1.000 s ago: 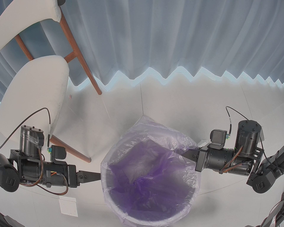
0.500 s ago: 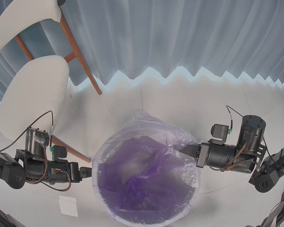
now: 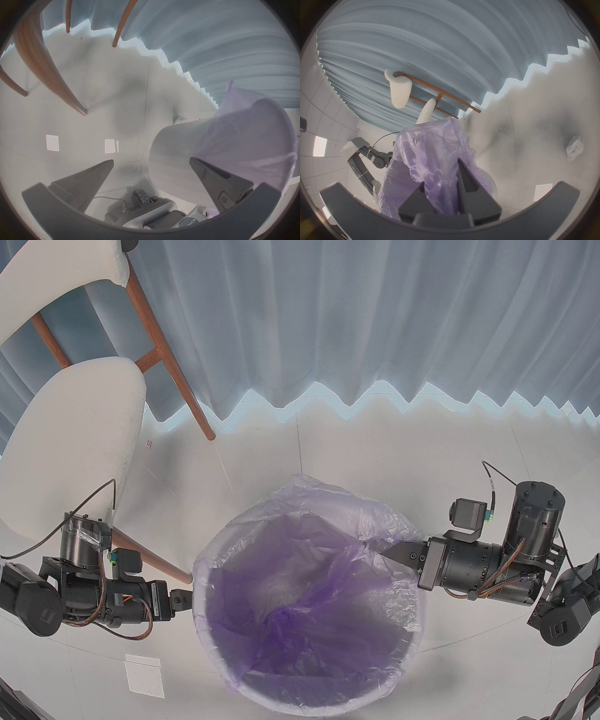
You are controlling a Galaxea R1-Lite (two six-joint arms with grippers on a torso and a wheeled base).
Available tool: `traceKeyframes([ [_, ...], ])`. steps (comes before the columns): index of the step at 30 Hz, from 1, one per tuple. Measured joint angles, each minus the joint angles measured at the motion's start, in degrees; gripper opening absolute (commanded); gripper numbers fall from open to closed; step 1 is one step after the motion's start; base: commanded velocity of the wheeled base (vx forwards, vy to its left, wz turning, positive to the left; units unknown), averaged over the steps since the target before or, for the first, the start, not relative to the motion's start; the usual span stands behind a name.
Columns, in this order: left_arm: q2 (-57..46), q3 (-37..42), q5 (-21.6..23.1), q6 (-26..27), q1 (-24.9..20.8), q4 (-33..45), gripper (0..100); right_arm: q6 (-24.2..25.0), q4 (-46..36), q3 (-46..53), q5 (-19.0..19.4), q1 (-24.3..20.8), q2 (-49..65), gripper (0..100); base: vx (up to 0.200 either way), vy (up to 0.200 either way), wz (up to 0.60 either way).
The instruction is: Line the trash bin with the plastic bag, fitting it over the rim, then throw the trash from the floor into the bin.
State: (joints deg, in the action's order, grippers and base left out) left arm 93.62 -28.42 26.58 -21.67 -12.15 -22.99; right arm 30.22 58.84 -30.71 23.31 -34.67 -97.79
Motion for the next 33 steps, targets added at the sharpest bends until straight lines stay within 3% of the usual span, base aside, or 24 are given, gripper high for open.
traceKeyframes([
  [10,-9.97,3.12,-0.09,-0.82,0.28,0.09,100,0.12,-0.17,-0.07,-7.30,2.12,-1.66,0,0.000,0.000,0.00],
  [17,-22.95,6.79,-0.52,-4.75,1.52,-0.07,100,3.63,3.17,-0.85,-13.43,3.28,-5.66,0,0.000,0.000,0.00],
  [24,-37.78,10.07,-7.42,-6.11,2.88,-0.18,100,7.50,8.92,-4.86,-23.93,3.80,-14.28,0,0.000,0.000,0.00],
  [33,-58.90,14.95,-12.30,-5.47,3.15,2.39,100,10.45,12.90,-12.97,-31.33,3.96,-25.47,0,0.000,0.000,0.00],
])
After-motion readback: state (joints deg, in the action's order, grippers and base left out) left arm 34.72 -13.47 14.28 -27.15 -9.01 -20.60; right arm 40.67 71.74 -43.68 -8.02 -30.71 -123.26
